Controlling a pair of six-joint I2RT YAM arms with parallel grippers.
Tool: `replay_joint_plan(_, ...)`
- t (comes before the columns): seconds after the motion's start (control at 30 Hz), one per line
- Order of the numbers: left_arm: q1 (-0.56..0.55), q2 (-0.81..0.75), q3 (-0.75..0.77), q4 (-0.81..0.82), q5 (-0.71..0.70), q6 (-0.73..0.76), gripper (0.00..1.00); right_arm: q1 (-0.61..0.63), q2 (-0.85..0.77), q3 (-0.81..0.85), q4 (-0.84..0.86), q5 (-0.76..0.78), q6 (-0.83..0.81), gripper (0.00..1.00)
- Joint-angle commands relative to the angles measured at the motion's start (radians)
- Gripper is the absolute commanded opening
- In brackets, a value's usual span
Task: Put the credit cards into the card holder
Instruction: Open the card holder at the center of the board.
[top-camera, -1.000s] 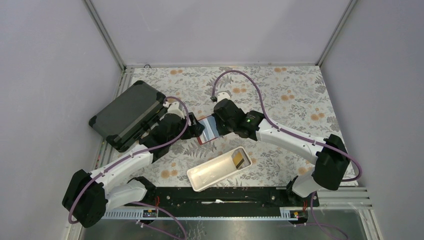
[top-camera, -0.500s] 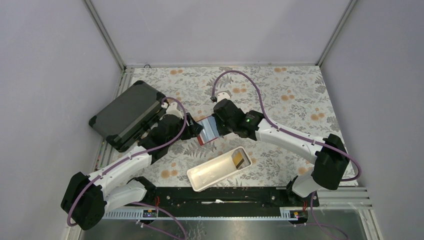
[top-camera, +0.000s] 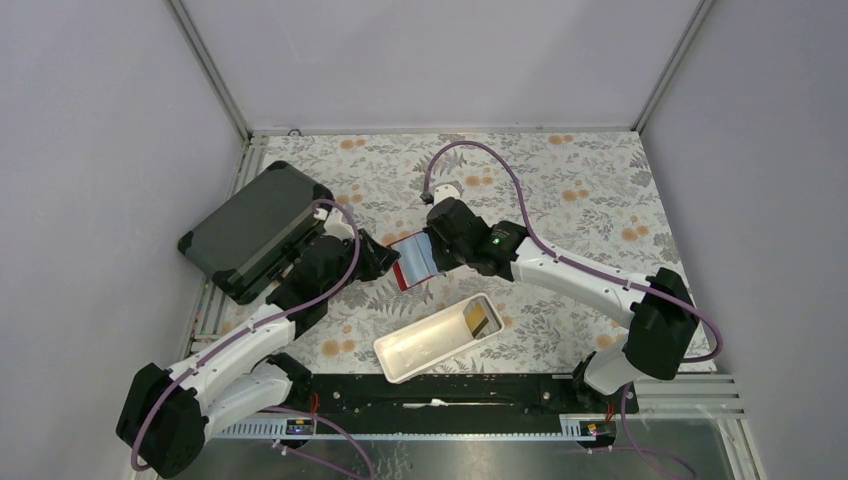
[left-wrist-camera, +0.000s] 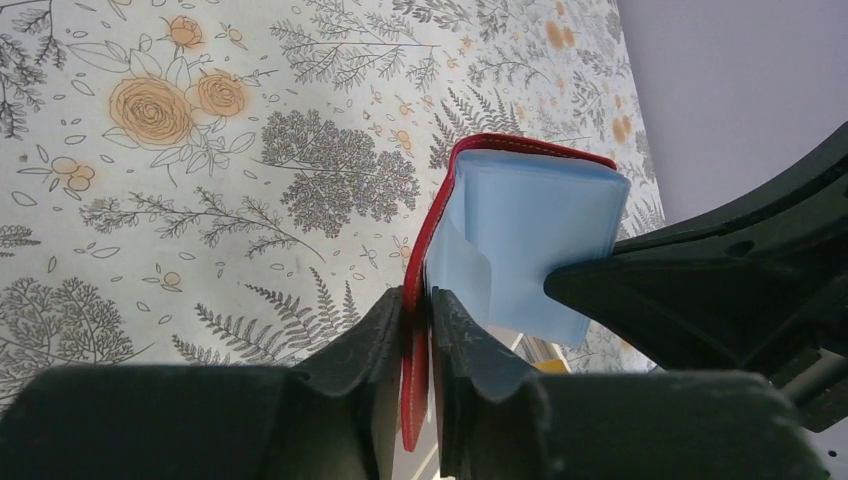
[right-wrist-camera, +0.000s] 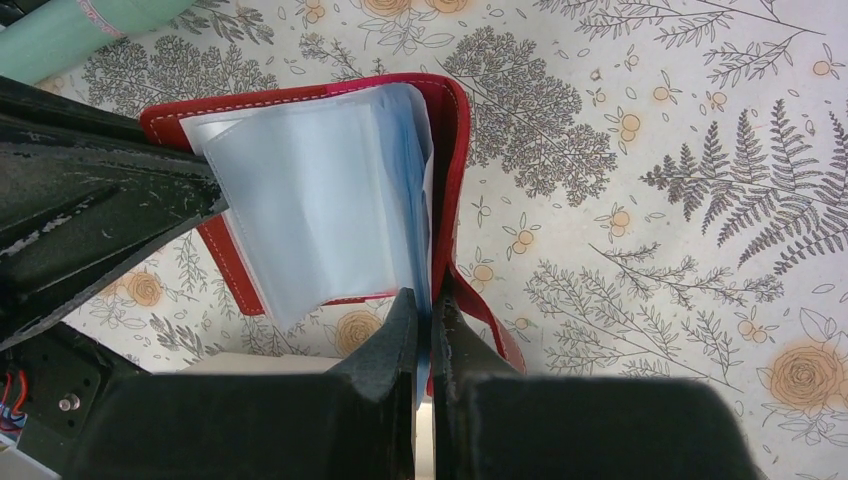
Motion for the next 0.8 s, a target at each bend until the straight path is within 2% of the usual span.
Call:
replay_joint_plan(0.0,0.032,0.001,-0.035,0.133,0.113,-0.018,0.14,0.009,-0.036,0.017,0.038,-0.022,0.012,0.00)
replay_joint_plan(0.1,0.042,-0.003,-0.051,0.164,0.140,-0.013,0.00,0.009,-0.037,0.014,0.038,-0.026,0.012,0.00)
replay_joint_plan(0.2,0.049,-0.006,-0.064,0.167,0.139,-0.006,0.00,0.009,-0.040,0.010,0.039,-0.014,0.013,0.00)
replay_joint_plan(0.3,0.055,-0.005,-0.068,0.154,0.134,-0.001,0.21,0.009,-0.034,0.011,0.033,0.009,0.013,0.00)
replay_joint_plan(0.37,0.056,-0.007,-0.068,0.157,0.137,0.002,0.42,0.009,-0.024,0.018,0.022,0.021,0.012,0.00)
replay_joint_plan(0.57,0.056,-0.018,-0.075,0.189,0.144,0.003,0.79,0.009,-0.007,0.031,0.020,0.032,0.008,0.00)
replay_joint_plan(0.77,0.056,0.008,-0.055,0.215,0.154,0.015,0.98,0.010,0.020,0.048,0.008,0.040,0.003,0.00)
